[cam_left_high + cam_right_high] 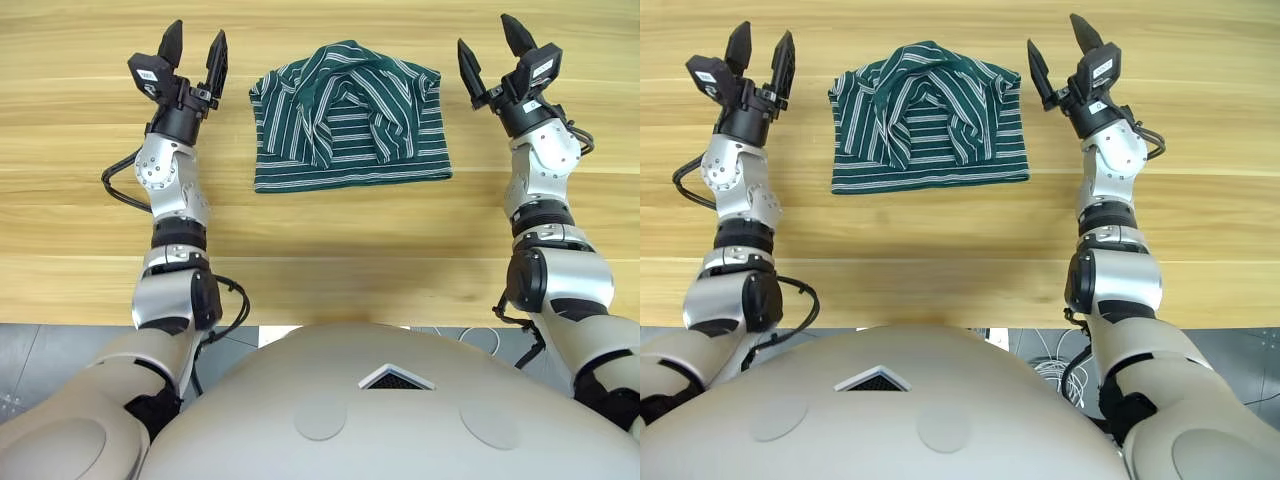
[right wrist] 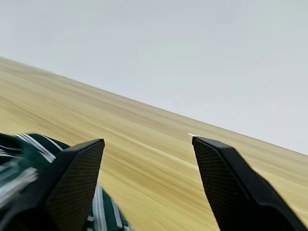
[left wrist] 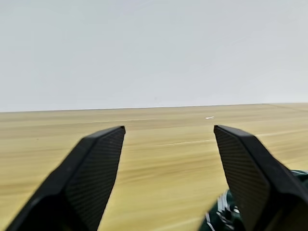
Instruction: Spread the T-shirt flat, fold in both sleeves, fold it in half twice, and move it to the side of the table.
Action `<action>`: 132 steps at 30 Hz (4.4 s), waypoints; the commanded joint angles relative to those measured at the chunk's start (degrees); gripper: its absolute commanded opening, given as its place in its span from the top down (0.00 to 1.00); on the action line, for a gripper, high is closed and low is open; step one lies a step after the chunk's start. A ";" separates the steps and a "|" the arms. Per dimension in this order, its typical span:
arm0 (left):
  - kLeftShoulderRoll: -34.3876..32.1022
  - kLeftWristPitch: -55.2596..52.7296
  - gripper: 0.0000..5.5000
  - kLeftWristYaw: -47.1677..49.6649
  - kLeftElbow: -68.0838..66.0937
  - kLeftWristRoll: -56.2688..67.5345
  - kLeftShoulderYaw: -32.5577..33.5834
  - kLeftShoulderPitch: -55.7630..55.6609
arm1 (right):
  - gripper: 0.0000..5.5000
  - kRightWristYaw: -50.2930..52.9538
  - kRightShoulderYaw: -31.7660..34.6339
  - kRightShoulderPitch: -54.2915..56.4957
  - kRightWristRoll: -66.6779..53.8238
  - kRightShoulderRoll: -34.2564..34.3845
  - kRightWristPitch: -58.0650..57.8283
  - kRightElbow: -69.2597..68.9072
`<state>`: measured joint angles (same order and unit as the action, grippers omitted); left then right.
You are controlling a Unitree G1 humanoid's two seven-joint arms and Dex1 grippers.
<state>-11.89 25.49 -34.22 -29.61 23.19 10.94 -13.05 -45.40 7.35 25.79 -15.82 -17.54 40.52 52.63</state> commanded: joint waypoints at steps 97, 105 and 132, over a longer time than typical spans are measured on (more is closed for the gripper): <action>-19.40 -21.57 1.00 12.89 -46.02 -26.28 -12.64 -80.73 | 1.00 27.03 -21.18 69.51 34.89 -10.48 -25.64 24.73; -12.84 -13.82 1.00 -6.15 -43.14 -29.06 -17.01 -52.24 | 1.00 11.02 -17.46 37.78 30.60 -9.84 -9.70 22.57; -39.48 -21.59 0.85 -31.33 57.52 -21.52 -16.19 39.57 | 0.83 -18.86 -9.14 -46.17 14.92 -42.65 -14.73 -65.80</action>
<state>-49.14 2.57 -66.05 24.91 3.61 -6.36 23.46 -64.78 -4.04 -18.81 -0.11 -58.70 26.42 -12.19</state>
